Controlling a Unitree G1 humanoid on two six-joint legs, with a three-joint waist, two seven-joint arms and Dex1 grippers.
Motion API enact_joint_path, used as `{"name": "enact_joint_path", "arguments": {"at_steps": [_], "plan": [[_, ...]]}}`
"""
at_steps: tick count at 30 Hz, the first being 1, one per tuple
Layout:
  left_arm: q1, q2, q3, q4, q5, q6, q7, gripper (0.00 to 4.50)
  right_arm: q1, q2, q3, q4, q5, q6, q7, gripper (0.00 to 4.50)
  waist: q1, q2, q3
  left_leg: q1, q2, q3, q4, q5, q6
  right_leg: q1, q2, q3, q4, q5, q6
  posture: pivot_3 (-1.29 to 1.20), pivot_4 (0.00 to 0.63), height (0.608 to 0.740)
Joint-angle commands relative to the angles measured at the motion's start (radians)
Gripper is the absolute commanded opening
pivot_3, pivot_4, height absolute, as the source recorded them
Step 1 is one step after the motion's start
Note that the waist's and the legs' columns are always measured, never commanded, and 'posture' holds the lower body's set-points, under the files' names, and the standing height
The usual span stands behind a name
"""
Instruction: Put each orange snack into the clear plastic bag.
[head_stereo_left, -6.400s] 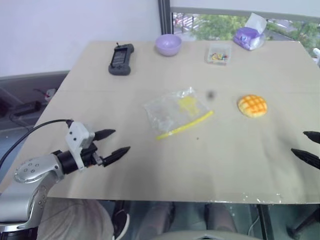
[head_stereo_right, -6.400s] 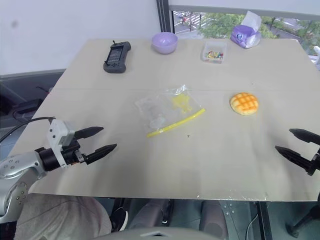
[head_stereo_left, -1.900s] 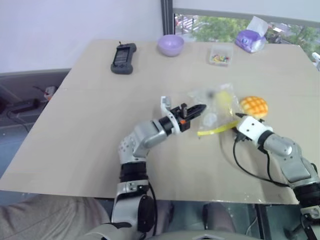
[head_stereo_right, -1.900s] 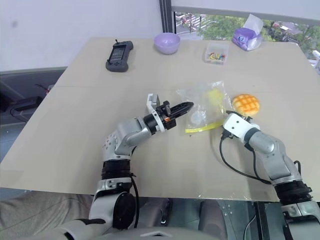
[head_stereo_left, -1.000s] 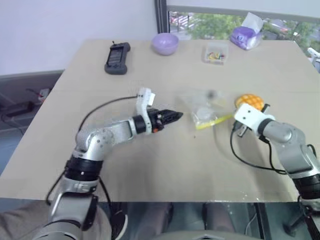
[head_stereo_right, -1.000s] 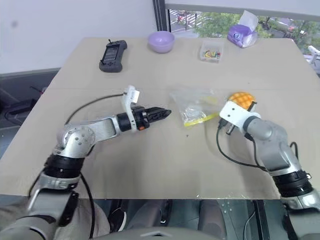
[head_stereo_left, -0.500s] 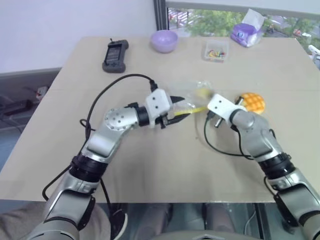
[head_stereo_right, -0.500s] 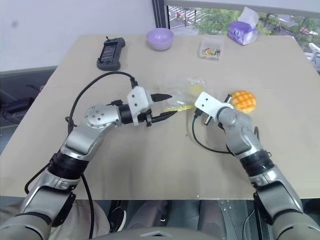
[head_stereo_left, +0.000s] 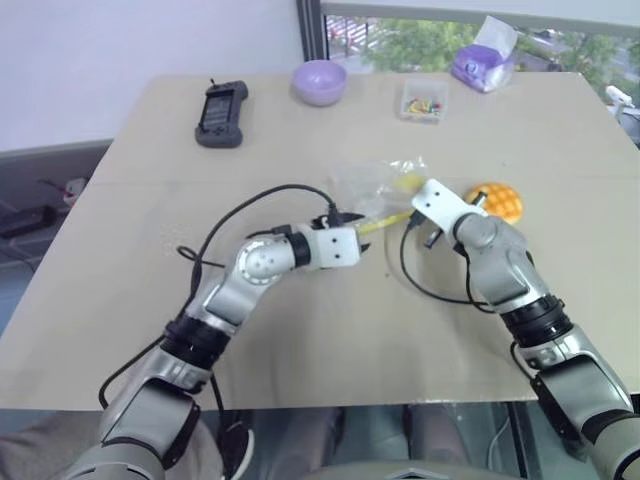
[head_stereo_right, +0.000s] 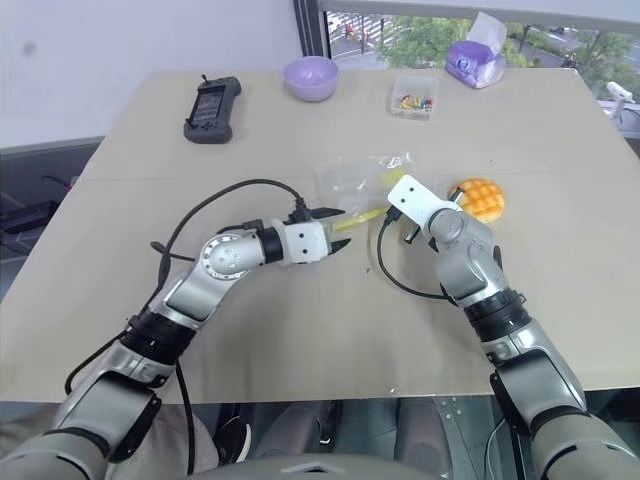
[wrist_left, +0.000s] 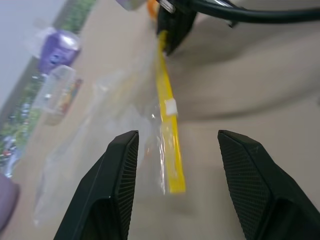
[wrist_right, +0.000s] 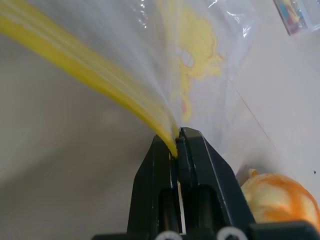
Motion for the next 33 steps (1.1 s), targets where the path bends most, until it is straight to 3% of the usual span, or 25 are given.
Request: {"name": "enact_joint_path", "arguments": {"at_steps": [1, 9, 20, 26, 33], "plan": [[-0.021, -0.029, 0.03, 0.039, 0.047, -0.062, 0.08, 2.65, -0.026, 0.004, -0.01, -0.037, 0.002, 0.003, -0.007, 0.0, -0.001, 0.0, 0.0, 0.0, 0.0, 0.0, 0.0, 0.0, 0.0, 0.0, 0.0, 0.0, 0.0, 0.0, 0.0, 0.0, 0.15, 0.74], [-0.044, -0.039, -0.001, 0.155, 0.12, -0.15, 0.114, 2.65, -0.036, 0.015, -0.014, -0.047, 0.007, 0.018, -0.004, 0.0, -0.002, 0.0, 0.0, 0.0, 0.0, 0.0, 0.001, 0.0, 0.0, -0.001, 0.0, 0.0, 0.002, 0.0, 0.0, 0.0, 0.15, 0.74], [-0.04, -0.077, 0.034, 0.171, 0.142, -0.174, 0.189, 2.65, -0.034, 0.017, -0.011, -0.057, 0.013, 0.03, -0.005, 0.0, -0.002, 0.0, 0.0, -0.001, 0.0, 0.002, 0.002, 0.0, 0.0, -0.004, 0.0, 0.002, 0.007, 0.0, 0.0, 0.0, 0.15, 0.74], [-0.041, -0.082, 0.034, 0.182, 0.154, -0.178, 0.201, 0.08, -0.037, 0.016, -0.009, -0.055, 0.016, 0.027, -0.005, 0.0, -0.002, 0.0, 0.0, -0.001, 0.0, 0.002, 0.004, 0.0, -0.001, -0.004, 0.0, 0.003, 0.01, 0.0, 0.0, 0.0, 0.15, 0.74], [-0.05, -0.084, 0.036, 0.201, 0.179, -0.185, 0.229, 0.08, -0.037, 0.008, -0.005, -0.058, 0.016, 0.011, -0.003, 0.0, -0.002, 0.0, 0.0, -0.001, 0.0, 0.002, 0.006, 0.0, -0.001, -0.005, 0.0, 0.003, 0.012, 0.0, 0.0, 0.0, 0.15, 0.74]]}}
